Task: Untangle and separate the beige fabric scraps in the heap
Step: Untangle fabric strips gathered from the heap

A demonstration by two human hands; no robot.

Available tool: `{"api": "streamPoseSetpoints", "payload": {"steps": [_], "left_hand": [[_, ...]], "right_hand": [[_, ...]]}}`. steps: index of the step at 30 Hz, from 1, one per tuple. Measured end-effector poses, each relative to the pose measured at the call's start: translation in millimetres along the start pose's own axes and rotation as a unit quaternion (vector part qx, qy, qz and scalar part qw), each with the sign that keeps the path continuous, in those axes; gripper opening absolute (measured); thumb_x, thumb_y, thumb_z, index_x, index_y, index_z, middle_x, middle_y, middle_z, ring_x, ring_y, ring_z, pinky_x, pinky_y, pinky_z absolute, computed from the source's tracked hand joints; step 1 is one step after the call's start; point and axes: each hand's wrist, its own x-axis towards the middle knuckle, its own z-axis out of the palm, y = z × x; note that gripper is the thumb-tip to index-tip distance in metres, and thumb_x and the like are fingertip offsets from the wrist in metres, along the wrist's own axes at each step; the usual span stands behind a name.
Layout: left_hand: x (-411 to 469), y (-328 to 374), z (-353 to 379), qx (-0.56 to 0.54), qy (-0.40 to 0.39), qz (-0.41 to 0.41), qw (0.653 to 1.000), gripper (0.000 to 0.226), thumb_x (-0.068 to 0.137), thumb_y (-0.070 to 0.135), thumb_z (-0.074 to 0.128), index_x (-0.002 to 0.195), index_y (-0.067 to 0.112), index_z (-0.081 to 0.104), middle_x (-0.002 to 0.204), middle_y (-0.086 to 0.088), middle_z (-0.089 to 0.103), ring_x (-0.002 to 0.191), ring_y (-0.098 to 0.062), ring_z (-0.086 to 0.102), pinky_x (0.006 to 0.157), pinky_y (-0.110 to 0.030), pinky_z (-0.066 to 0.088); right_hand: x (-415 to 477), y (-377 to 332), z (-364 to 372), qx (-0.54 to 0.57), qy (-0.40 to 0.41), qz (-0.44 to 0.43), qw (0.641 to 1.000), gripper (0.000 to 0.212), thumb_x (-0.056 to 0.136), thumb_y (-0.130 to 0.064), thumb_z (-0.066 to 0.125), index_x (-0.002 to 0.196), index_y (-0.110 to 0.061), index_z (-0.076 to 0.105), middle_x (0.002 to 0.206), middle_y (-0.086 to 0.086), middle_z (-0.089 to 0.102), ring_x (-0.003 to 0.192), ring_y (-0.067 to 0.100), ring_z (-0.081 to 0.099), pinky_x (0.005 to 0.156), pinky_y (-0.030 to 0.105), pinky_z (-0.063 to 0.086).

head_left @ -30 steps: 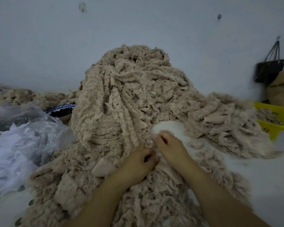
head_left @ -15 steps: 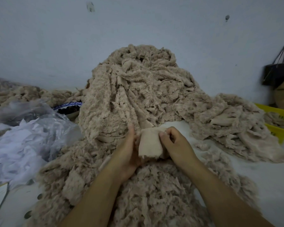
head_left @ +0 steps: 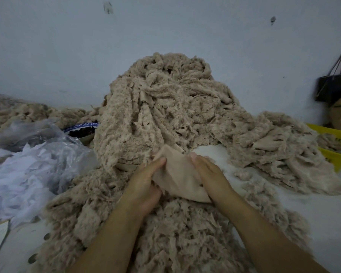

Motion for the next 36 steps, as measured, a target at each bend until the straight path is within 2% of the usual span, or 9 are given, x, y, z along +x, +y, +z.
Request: {"api": "streamPoseSetpoints", "payload": {"steps": [3, 7, 11, 16, 21, 25, 28, 32, 36], "left_hand": [[-4.5, -6.9, 7.7, 0.058, -0.027, -0.013, 0.998, 0.019, 0.078, 0.009, 0.068, 0.094, 0.006, 0.079, 0.099, -0.013, 0.076, 0.093, -0.020, 0.074, 0.071, -0.025, 0.058], [-9.1, -10.3, 14.4, 0.100, -0.025, -0.019, 0.994, 0.040, 0.082, 0.019, 0.069, 0.115, -0.003, 0.067, 0.114, -0.020, 0.071, 0.108, -0.028, 0.070, 0.083, -0.030, 0.059], [-9.1, -9.4, 17.0, 0.105, 0.027, -0.008, 0.994, 0.043, 0.081, 0.027, 0.071, 0.111, -0.004, 0.069, 0.114, -0.023, 0.071, 0.107, -0.032, 0.070, 0.093, -0.042, 0.056], [-7.7, -6.8, 18.4, 0.063, 0.069, -0.015, 0.996, 0.032, 0.077, 0.034, 0.074, 0.090, 0.004, 0.075, 0.098, -0.019, 0.074, 0.092, -0.029, 0.073, 0.077, -0.038, 0.061], [-5.7, -1.4, 16.5, 0.020, 0.097, -0.002, 0.995, 0.029, 0.088, 0.039, 0.064, 0.074, 0.016, 0.075, 0.070, -0.006, 0.069, 0.065, -0.018, 0.069, 0.059, -0.030, 0.059], [-2.2, -0.8, 17.0, 0.004, 0.118, -0.003, 0.993, 0.032, 0.097, 0.042, 0.055, 0.090, 0.019, 0.075, 0.068, -0.004, 0.068, 0.065, -0.019, 0.065, 0.063, -0.033, 0.058], [1.3, -0.2, 16.7, 0.005, 0.113, -0.007, 0.994, 0.039, 0.092, 0.049, 0.056, 0.081, 0.019, 0.079, 0.073, -0.006, 0.070, 0.072, -0.021, 0.066, 0.067, -0.036, 0.059], [-0.8, -4.9, 16.2, 0.168, 0.029, -0.003, 0.985, 0.058, 0.071, 0.071, 0.062, 0.090, 0.019, 0.078, 0.093, -0.005, 0.078, 0.084, -0.017, 0.075, 0.064, -0.028, 0.059], [-3.4, -17.4, 17.3, 0.361, 0.023, -0.003, 0.932, 0.043, 0.078, 0.054, 0.076, 0.084, 0.013, 0.065, 0.082, -0.004, 0.070, 0.071, -0.013, 0.065, 0.063, -0.027, 0.050]], "right_hand": [[-0.6, 0.9, 0.1, 0.046, -0.030, 0.003, 0.999, 0.039, 0.071, -0.074, 0.057, 0.076, -0.037, 0.069, 0.080, -0.018, 0.070, 0.079, 0.000, 0.068, 0.065, 0.012, 0.049], [-2.3, -2.0, 1.6, 0.058, -0.048, -0.011, 0.997, 0.032, 0.082, -0.049, 0.064, 0.078, -0.018, 0.057, 0.068, -0.010, 0.061, 0.066, 0.004, 0.060, 0.060, 0.015, 0.048], [-1.6, -0.4, 1.9, 0.056, -0.040, 0.003, 0.998, 0.030, 0.091, -0.046, 0.063, 0.076, -0.022, 0.056, 0.076, 0.001, 0.057, 0.072, 0.013, 0.055, 0.067, 0.026, 0.046], [-2.4, -4.8, 4.8, 0.069, -0.048, 0.025, 0.996, 0.030, 0.079, -0.051, 0.060, 0.068, -0.025, 0.050, 0.077, 0.005, 0.047, 0.075, 0.019, 0.042, 0.073, 0.037, 0.034], [0.0, -3.4, 5.4, 0.119, -0.051, 0.037, 0.991, 0.038, 0.098, -0.022, 0.055, 0.061, -0.025, 0.050, 0.071, -0.002, 0.051, 0.070, 0.009, 0.048, 0.071, 0.029, 0.038], [2.5, -3.5, 5.7, 0.169, -0.018, 0.058, 0.984, 0.034, 0.100, -0.016, 0.051, 0.066, -0.019, 0.052, 0.076, 0.003, 0.054, 0.078, 0.015, 0.051, 0.078, 0.031, 0.040], [4.2, -1.0, 7.9, 0.169, 0.005, 0.068, 0.983, 0.034, 0.101, -0.018, 0.050, 0.068, -0.018, 0.049, 0.068, -0.002, 0.052, 0.069, 0.012, 0.049, 0.069, 0.029, 0.039], [7.4, -1.9, -1.0, 0.176, 0.039, 0.060, 0.982, 0.043, 0.102, -0.020, 0.050, 0.059, -0.023, 0.047, 0.058, -0.005, 0.050, 0.056, 0.008, 0.050, 0.056, 0.027, 0.040], [9.6, -0.6, -5.1, 0.162, 0.085, 0.072, 0.980, 0.045, 0.101, -0.018, 0.051, 0.057, -0.023, 0.047, 0.059, -0.002, 0.051, 0.054, 0.009, 0.048, 0.054, 0.027, 0.042]]}}
